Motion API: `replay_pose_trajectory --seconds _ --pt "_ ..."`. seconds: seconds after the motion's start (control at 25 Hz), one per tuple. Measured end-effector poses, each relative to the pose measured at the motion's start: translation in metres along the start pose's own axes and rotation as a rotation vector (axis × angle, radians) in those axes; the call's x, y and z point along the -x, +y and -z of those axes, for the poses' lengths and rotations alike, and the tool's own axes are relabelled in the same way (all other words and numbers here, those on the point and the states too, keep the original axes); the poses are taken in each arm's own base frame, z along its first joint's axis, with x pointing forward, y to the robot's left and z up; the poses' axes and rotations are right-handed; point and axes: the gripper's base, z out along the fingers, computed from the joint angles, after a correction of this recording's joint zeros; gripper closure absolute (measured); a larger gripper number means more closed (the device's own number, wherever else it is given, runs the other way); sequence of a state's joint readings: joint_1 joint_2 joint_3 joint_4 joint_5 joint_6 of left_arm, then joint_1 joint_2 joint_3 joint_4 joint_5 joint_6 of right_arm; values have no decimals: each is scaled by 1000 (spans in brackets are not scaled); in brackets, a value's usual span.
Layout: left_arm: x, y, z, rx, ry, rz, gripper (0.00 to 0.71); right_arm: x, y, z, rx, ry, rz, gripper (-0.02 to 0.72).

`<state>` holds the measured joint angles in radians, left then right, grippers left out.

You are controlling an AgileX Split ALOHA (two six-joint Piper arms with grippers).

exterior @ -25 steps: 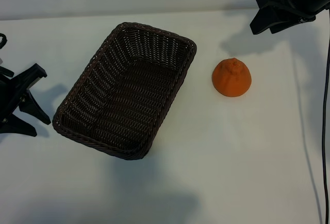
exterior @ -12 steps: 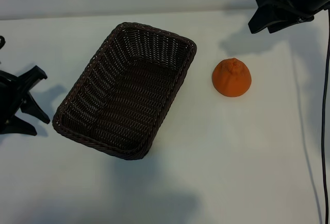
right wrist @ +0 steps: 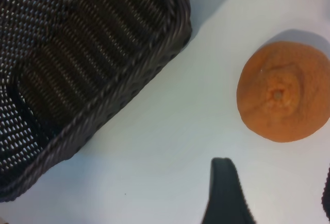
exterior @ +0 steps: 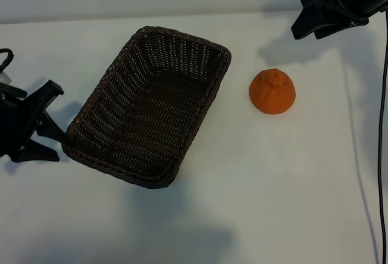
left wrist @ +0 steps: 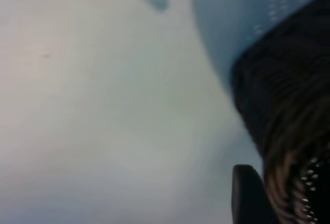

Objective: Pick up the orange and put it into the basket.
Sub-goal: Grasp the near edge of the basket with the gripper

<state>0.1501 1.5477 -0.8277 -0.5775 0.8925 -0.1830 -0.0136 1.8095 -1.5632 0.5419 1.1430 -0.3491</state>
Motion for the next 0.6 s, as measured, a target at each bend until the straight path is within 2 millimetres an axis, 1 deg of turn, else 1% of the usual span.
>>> replay_pose_trajectory --seconds 0.6 --pt "1 -1 0 -17 -10 -6 353 0 0 0 0 0 0 259"
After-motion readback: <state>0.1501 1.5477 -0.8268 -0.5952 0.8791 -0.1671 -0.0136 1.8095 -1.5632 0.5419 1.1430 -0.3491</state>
